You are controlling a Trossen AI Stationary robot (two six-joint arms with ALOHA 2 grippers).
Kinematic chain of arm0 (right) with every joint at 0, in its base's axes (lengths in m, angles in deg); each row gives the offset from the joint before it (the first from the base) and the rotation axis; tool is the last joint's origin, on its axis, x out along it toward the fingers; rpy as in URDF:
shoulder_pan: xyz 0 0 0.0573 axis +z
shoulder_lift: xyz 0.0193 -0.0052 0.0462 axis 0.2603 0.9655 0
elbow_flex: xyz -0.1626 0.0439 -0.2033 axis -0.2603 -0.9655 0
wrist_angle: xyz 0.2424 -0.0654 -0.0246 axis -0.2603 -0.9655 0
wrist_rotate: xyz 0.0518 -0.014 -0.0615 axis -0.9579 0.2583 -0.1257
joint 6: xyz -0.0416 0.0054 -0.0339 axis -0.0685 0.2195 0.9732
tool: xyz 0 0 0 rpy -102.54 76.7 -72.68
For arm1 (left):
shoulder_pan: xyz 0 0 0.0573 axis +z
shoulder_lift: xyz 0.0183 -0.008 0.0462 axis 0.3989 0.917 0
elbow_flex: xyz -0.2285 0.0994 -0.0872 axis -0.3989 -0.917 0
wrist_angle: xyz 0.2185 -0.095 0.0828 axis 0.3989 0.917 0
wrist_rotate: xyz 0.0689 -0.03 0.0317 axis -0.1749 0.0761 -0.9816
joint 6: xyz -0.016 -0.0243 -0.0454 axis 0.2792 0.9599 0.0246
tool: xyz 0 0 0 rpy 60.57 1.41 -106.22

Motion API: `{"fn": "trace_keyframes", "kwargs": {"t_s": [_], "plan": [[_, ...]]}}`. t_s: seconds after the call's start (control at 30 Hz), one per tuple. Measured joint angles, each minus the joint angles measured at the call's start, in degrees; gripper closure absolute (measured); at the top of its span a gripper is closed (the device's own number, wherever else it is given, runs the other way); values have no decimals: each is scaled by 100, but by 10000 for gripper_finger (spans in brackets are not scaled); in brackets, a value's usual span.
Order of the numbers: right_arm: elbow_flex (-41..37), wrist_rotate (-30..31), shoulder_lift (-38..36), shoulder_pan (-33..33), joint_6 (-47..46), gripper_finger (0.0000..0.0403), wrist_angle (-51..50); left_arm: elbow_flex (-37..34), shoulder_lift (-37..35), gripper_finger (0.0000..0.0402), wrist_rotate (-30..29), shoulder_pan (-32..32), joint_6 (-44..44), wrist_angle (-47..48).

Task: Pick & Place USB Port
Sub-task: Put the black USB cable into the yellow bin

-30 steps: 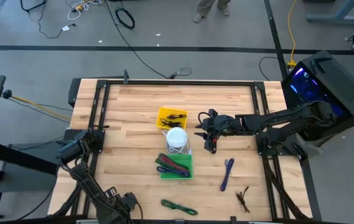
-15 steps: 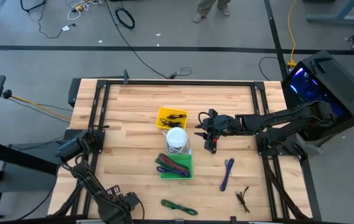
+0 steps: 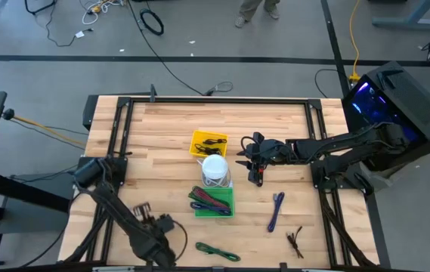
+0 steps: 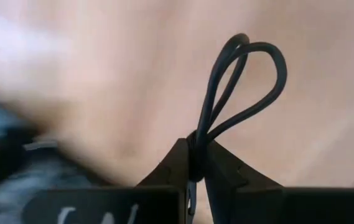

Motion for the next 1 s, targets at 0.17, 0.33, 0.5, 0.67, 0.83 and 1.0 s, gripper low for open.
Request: {"fn": "trace_keyframes", "kwargs": {"t_s": [0.17, 0.33, 0.5, 0.67, 0.83, 1.0], "plan": [[0, -2, 0, -2, 16, 268, 23, 465, -572, 374, -1484, 374, -881, 795], [-1, -8, 0, 0, 24, 268, 47, 50, -1527, 374, -2626, 1050, -1340, 903], [0, -154, 0, 13, 24, 268, 83, -376, -2341, 374, -3243, 2146, -2664, 872], [-2, -151, 2, 17, 125, 268, 88, -433, -2747, 374, -3076, 3379, -4607, 448], [-4, -154, 2, 17, 153, 268, 276, -433, -2817, 374, -2982, 4624, -6467, -551], [-4, -157, 2, 101, 105, 268, 302, -717, -2732, 374, -2162, 5865, -7808, -1905]]}}
